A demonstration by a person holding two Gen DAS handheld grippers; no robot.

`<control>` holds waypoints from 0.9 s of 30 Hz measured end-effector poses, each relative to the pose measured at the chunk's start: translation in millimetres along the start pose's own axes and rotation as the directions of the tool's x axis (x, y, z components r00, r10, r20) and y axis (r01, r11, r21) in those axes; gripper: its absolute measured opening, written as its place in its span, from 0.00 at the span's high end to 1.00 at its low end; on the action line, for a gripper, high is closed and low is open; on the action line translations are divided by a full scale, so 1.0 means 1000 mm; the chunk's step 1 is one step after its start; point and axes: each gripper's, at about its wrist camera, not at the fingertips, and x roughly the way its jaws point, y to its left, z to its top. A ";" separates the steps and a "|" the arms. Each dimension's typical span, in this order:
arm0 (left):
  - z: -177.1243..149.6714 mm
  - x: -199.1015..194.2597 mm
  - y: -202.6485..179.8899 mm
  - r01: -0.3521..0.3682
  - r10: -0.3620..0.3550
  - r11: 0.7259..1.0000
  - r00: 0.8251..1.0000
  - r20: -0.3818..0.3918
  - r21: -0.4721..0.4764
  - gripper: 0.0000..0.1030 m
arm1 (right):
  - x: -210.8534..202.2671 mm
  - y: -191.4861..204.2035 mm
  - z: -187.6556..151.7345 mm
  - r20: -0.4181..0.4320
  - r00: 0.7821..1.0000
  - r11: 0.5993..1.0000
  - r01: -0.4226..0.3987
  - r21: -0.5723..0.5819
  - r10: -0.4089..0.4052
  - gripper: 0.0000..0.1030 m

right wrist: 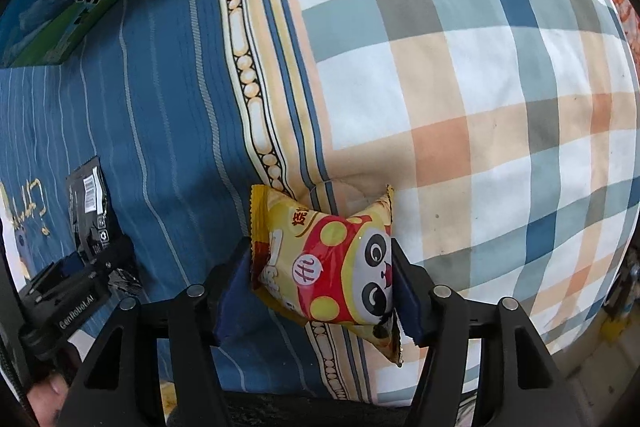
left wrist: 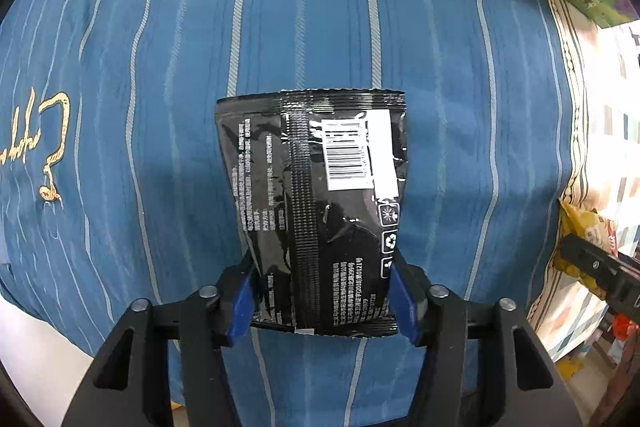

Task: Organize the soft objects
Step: 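Lift both packs and carry them over the box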

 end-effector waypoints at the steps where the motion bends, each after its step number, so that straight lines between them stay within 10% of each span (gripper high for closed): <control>1: 0.007 0.000 0.002 0.001 -0.001 1.000 1.000 0.002 -0.006 0.51 | 0.000 0.000 0.001 0.001 1.000 1.000 0.006 -0.011 -0.006 0.39; 13: 0.008 -0.079 -0.022 0.003 -0.007 1.000 0.983 0.183 0.025 0.52 | -0.040 0.009 -0.018 0.076 0.997 0.996 -0.009 -0.087 0.015 0.42; 27: 0.009 -0.197 -0.046 0.085 -0.110 0.993 0.912 0.394 0.080 0.52 | -0.180 0.031 -0.032 0.296 0.951 0.979 -0.032 -0.204 0.092 0.42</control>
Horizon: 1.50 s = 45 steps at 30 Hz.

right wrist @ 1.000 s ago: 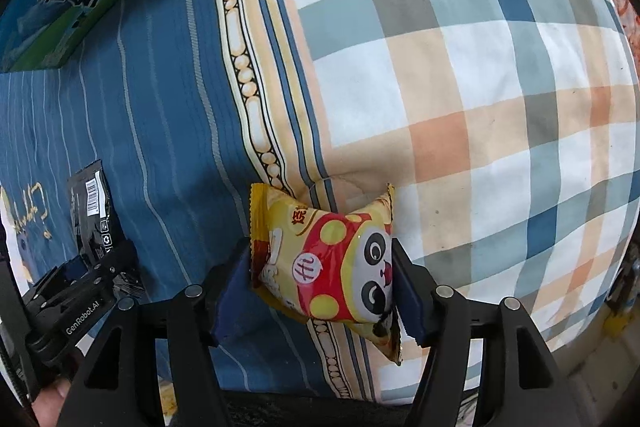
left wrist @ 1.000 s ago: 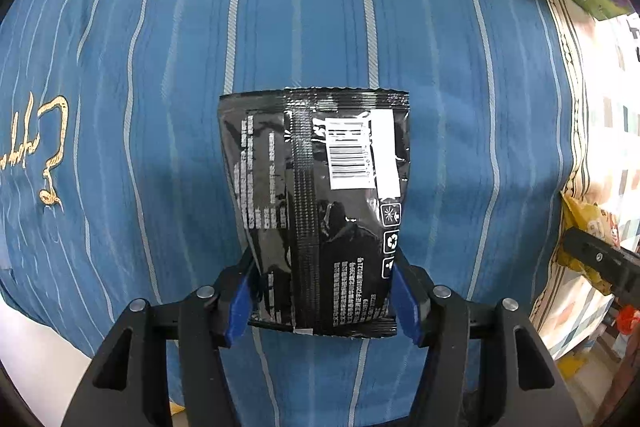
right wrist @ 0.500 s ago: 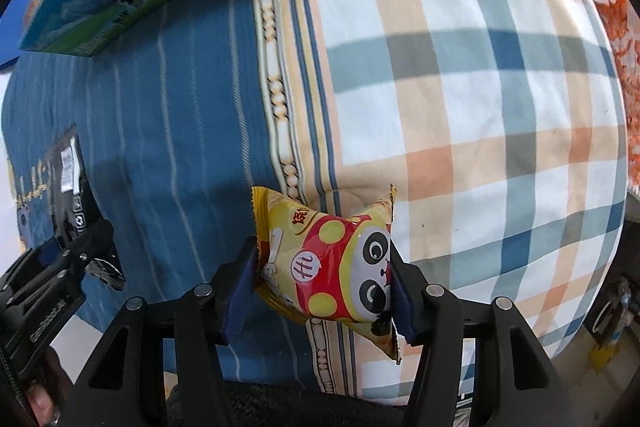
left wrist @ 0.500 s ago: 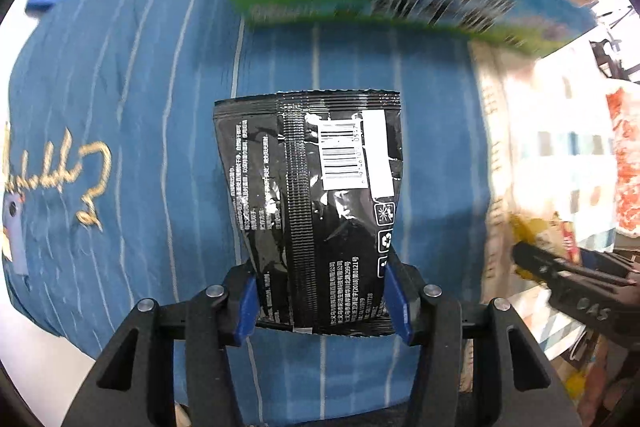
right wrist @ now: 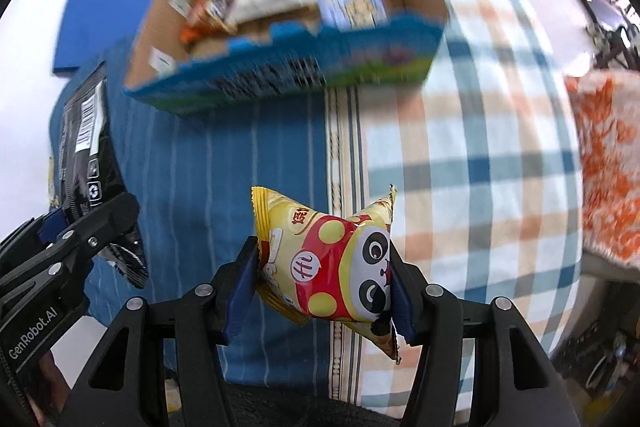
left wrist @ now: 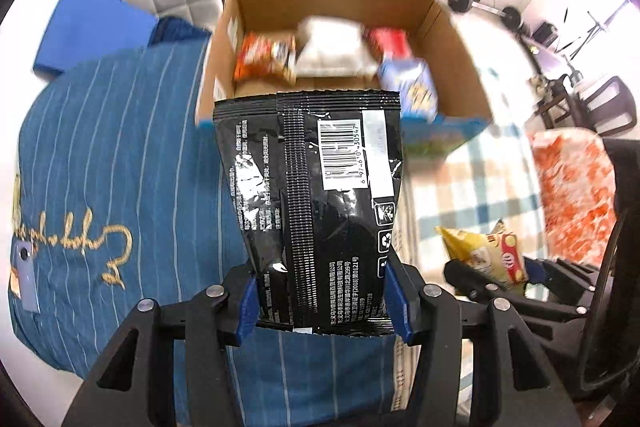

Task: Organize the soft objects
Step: 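Lift both packs and carry them over the box, then lower both packs into the box and open both tools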

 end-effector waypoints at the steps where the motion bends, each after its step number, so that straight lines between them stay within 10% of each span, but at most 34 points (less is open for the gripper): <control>1: 0.001 -0.011 -0.001 0.008 -0.007 1.000 1.000 0.020 -0.001 0.52 | -0.008 0.001 0.003 0.015 1.000 1.000 -0.008 -0.006 0.008 0.42; 16: 0.098 -0.058 0.013 0.054 -0.060 0.998 0.986 0.155 0.044 0.52 | -0.044 0.028 0.110 0.162 0.986 0.997 -0.023 -0.073 0.035 0.42; 25: 0.161 0.026 0.048 0.135 -0.136 0.990 0.989 -0.055 -0.030 0.52 | 0.011 0.028 0.181 0.132 0.991 0.997 -0.028 -0.070 0.037 0.42; 34: 0.186 0.139 0.069 0.140 -0.166 0.984 0.938 -0.305 -0.106 0.52 | 0.100 0.025 0.219 0.012 0.997 0.997 -0.073 -0.020 0.073 0.42; 45: 0.180 0.197 0.068 0.125 -0.172 0.983 0.886 -0.431 -0.135 0.50 | 0.161 0.031 0.232 -0.096 0.988 0.992 -0.123 -0.026 0.120 0.39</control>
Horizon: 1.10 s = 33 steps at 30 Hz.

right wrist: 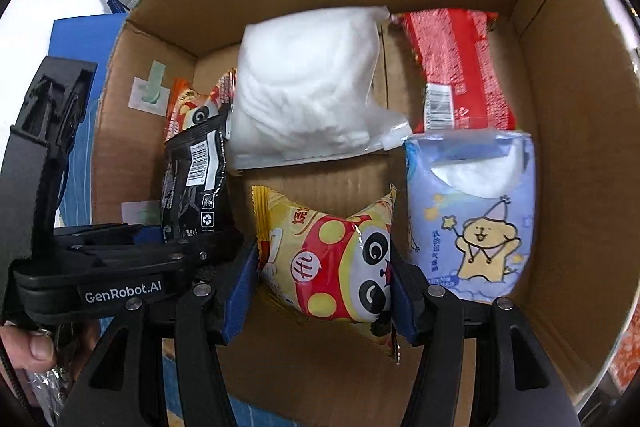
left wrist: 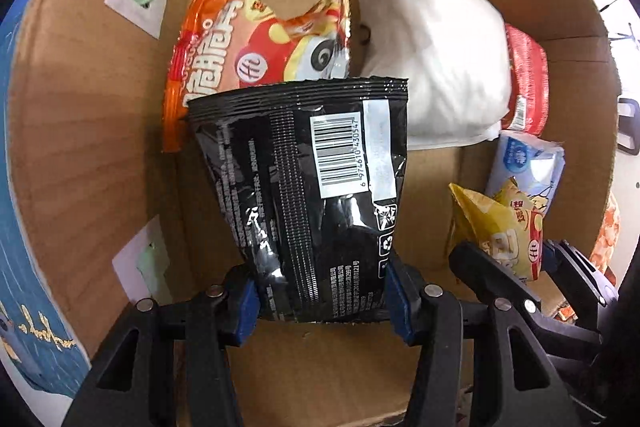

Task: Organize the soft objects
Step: 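Lower both packs into the box and open both tools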

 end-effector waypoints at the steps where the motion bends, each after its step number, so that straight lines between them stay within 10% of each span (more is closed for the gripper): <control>1: 0.002 0.001 0.003 -0.003 0.003 1.000 1.000 -0.009 -0.002 0.49 | 0.002 0.000 0.001 -0.004 1.000 1.000 0.003 0.003 -0.003 0.38; 15: -0.020 -0.007 -0.002 -0.008 0.008 1.000 1.000 -0.027 -0.016 0.46 | -0.016 -0.002 -0.006 0.022 0.999 0.999 0.030 -0.010 -0.030 0.33; 24: -0.069 -0.055 -0.016 -0.097 0.095 0.995 0.987 0.131 0.007 0.45 | -0.055 -0.014 -0.023 0.059 0.986 0.987 0.160 -0.022 -0.159 0.33; 31: -0.101 -0.090 -0.023 -0.192 0.190 0.981 0.940 0.283 -0.023 0.23 | -0.080 -0.018 -0.040 0.098 0.969 0.973 0.229 -0.024 -0.226 0.10; 33: -0.105 -0.094 -0.025 -0.200 0.197 0.980 0.930 0.310 -0.025 0.02 | -0.088 -0.018 -0.043 0.111 0.964 0.969 0.244 -0.022 -0.240 0.09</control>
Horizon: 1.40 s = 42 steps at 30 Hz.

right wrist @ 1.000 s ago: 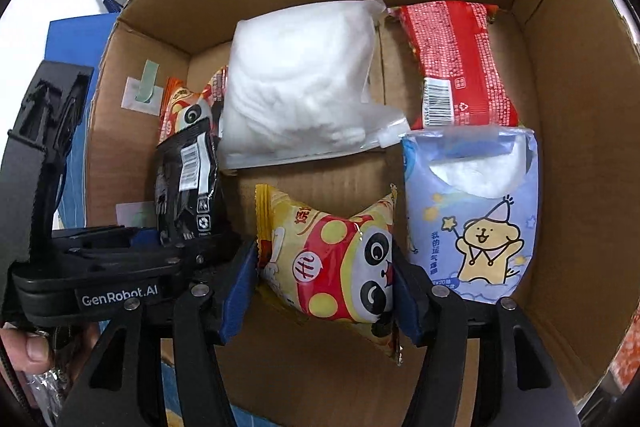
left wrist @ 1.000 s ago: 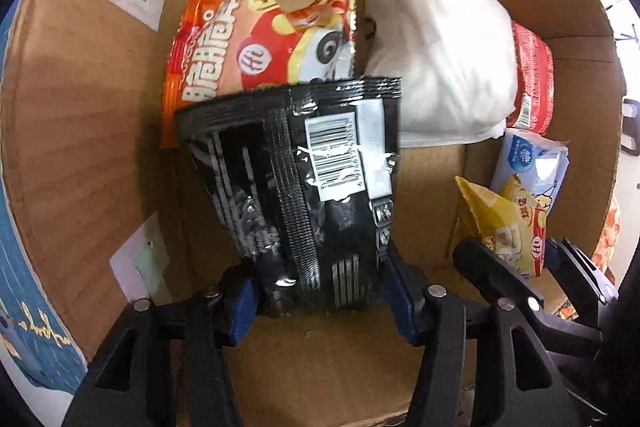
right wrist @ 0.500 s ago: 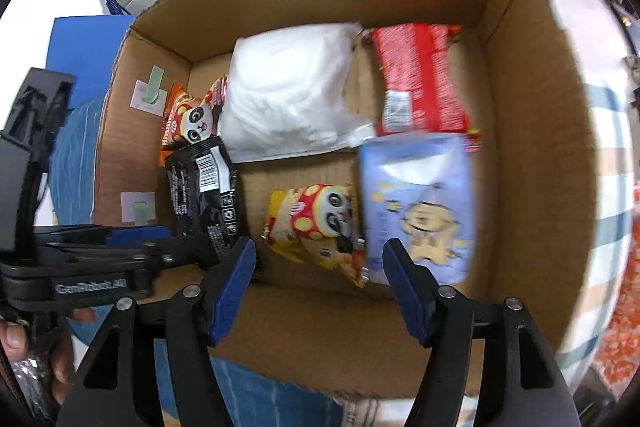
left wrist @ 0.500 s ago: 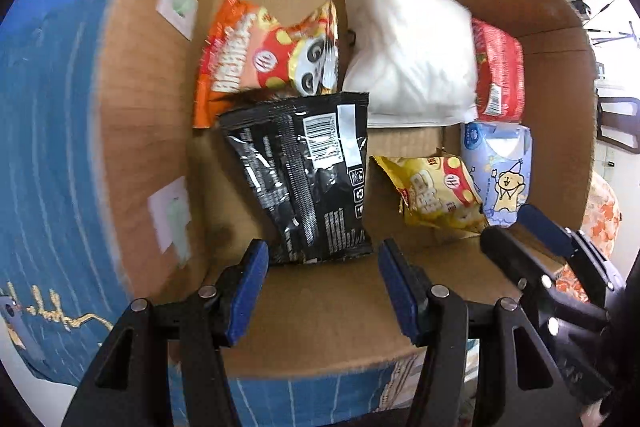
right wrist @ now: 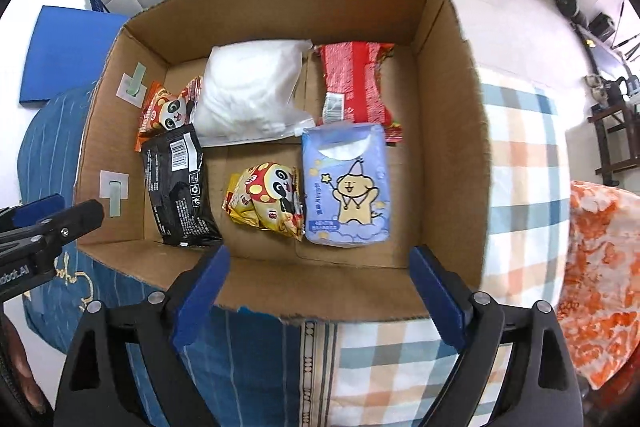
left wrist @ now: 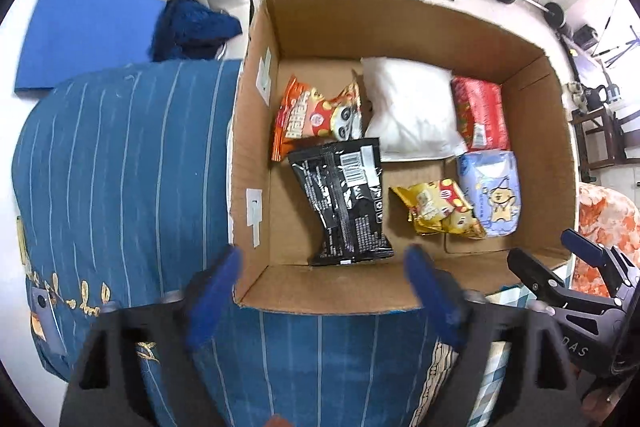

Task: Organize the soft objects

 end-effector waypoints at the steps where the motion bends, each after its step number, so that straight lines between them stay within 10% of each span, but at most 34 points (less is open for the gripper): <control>1: 0.000 -0.002 0.001 0.002 -0.002 1.000 1.000 0.014 0.002 0.01 | -0.004 -0.001 -0.001 0.006 1.000 1.000 0.008 0.001 -0.008 0.09; 17: -0.039 -0.084 -0.003 -0.018 0.016 1.000 0.978 0.209 0.007 0.01 | -0.082 -0.005 -0.043 0.121 0.993 1.000 0.014 0.027 -0.017 0.00; 42: -0.174 -0.259 -0.016 0.000 -0.009 1.000 0.909 0.416 0.022 0.01 | -0.297 -0.003 -0.213 0.331 0.942 0.998 -0.062 0.018 0.052 0.00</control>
